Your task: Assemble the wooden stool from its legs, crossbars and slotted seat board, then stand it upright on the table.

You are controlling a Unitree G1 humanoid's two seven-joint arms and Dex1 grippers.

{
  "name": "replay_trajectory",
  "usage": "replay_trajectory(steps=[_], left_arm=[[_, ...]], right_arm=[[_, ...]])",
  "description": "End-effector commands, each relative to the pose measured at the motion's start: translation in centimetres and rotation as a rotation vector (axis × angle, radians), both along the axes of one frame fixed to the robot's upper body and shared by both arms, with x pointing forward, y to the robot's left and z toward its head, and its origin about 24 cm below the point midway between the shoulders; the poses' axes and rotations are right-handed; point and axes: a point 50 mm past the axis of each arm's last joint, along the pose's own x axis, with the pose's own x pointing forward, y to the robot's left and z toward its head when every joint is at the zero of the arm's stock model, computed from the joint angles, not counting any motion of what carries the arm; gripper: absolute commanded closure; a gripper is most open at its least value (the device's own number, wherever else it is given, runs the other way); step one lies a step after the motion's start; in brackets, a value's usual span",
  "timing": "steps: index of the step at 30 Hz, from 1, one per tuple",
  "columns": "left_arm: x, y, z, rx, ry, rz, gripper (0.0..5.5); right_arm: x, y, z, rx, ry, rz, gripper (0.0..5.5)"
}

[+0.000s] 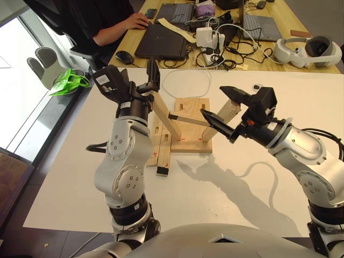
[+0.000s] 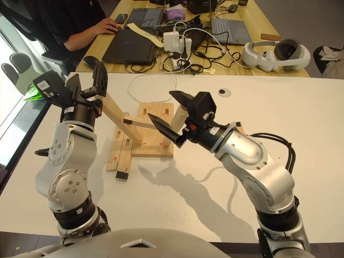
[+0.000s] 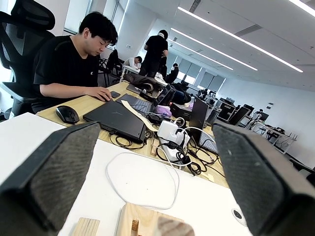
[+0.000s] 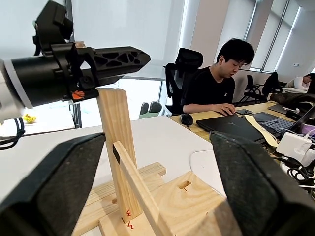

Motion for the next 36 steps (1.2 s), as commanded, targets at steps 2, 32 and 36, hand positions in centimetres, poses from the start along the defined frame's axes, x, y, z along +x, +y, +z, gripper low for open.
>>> replay_trajectory(steps=[2,32,36], left_arm=[[-0.2,-0.7,0.8,-0.029,-0.038,-0.053,1.35],[0.2,0.5,2.6,-0.218,-0.088,-0.204,1.35],[0.2,0.8,2.1,-0.22,-0.072,-0.185,1.32]], right_arm=[[1.1,-0.5,-1.9,-0.084,0.045,-0.037,1.57],[6.1,-1.8,2.4,-0.096,-0.336,0.015,1.57],[4.8,0.1,7.1,0.307,-0.274,-0.002,1.9]])
